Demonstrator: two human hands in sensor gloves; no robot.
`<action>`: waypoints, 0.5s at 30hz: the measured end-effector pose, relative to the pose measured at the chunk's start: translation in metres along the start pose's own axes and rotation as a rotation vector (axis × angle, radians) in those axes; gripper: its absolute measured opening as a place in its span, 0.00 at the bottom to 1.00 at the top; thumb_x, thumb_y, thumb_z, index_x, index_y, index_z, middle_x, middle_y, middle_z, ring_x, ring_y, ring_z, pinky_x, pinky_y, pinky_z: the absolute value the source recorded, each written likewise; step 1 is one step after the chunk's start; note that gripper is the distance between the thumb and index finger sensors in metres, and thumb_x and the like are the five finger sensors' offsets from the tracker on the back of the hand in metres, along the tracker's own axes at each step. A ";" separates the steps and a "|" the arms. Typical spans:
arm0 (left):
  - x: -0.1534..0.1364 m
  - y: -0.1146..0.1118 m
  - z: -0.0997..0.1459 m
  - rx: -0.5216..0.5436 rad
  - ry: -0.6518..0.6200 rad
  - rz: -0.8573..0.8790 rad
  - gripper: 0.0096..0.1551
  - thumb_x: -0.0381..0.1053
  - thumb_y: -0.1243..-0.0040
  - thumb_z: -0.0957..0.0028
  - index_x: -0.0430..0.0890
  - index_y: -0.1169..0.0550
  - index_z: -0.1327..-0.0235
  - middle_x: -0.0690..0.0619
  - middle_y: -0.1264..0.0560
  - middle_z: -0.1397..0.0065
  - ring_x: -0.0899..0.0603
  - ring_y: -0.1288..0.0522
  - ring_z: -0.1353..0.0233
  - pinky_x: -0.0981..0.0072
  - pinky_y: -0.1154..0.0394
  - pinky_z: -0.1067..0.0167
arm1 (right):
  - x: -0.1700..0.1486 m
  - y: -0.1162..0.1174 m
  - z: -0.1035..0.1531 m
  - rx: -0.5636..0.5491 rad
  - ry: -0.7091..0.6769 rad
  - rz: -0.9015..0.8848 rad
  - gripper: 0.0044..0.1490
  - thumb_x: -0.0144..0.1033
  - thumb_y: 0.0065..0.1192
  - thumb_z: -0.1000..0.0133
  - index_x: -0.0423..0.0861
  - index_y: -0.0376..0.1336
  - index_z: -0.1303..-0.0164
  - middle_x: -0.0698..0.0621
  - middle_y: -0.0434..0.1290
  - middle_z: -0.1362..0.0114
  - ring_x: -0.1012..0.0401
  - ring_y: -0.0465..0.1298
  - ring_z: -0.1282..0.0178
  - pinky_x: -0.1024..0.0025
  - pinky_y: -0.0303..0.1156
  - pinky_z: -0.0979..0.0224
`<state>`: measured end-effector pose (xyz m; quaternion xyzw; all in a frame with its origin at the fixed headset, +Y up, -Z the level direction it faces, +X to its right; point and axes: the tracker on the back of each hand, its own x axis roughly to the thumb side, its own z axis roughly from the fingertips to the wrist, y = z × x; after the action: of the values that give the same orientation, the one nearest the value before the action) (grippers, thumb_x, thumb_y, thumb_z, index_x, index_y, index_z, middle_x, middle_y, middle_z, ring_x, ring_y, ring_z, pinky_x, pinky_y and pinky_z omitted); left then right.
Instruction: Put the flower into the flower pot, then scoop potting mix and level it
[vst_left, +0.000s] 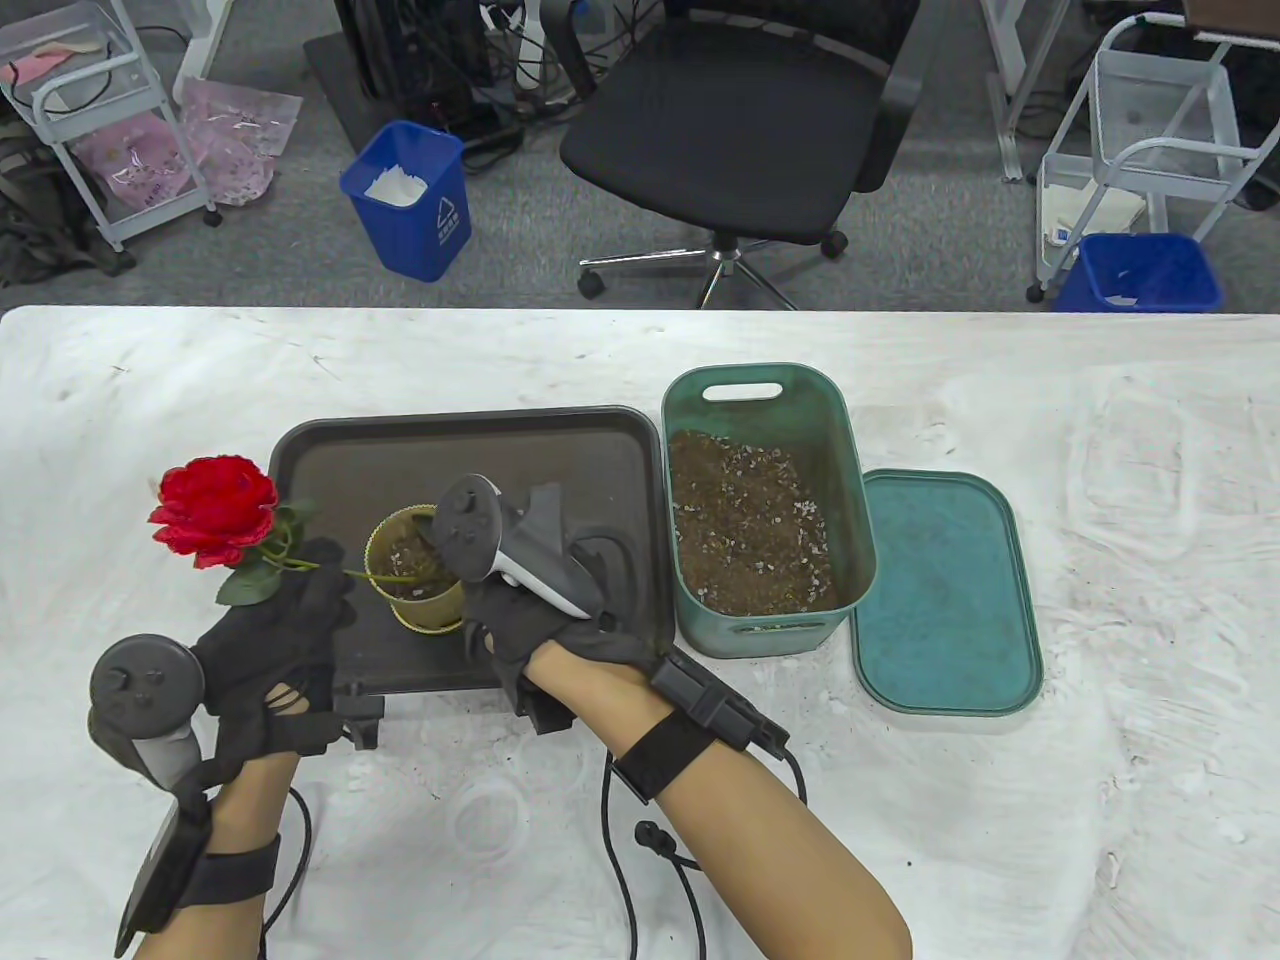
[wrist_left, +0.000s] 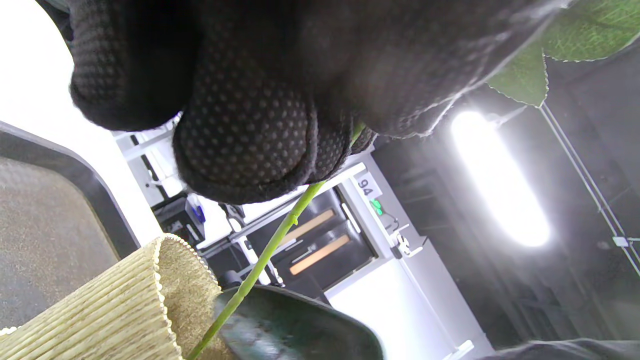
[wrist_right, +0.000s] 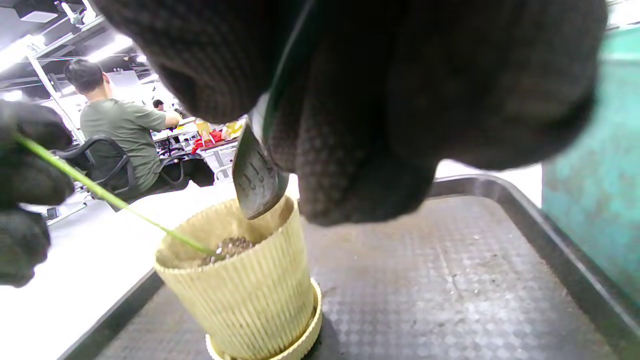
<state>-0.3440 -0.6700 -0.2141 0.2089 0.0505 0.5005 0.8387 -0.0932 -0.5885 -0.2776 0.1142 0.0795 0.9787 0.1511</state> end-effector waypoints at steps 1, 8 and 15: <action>0.000 0.000 0.000 -0.001 0.001 0.001 0.23 0.56 0.28 0.55 0.49 0.13 0.50 0.51 0.13 0.50 0.48 0.09 0.64 0.58 0.13 0.58 | -0.004 -0.011 0.002 -0.014 0.010 -0.007 0.34 0.39 0.68 0.53 0.37 0.65 0.39 0.42 0.82 0.51 0.51 0.88 0.69 0.62 0.86 0.71; 0.000 0.000 0.000 -0.002 -0.004 -0.002 0.23 0.56 0.28 0.55 0.49 0.13 0.50 0.51 0.13 0.50 0.48 0.09 0.64 0.58 0.13 0.58 | -0.073 -0.087 0.013 -0.181 0.208 -0.176 0.34 0.38 0.67 0.53 0.36 0.65 0.39 0.41 0.82 0.51 0.51 0.87 0.70 0.62 0.85 0.71; -0.001 0.001 -0.001 0.004 -0.002 -0.008 0.23 0.56 0.28 0.55 0.49 0.13 0.50 0.51 0.13 0.50 0.48 0.09 0.64 0.58 0.13 0.58 | -0.158 -0.110 0.013 -0.338 0.461 -0.190 0.34 0.38 0.67 0.53 0.36 0.65 0.39 0.41 0.82 0.52 0.51 0.87 0.71 0.63 0.85 0.73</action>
<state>-0.3461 -0.6704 -0.2150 0.2108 0.0514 0.4969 0.8402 0.0874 -0.5329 -0.3174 -0.1456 -0.0422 0.9596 0.2369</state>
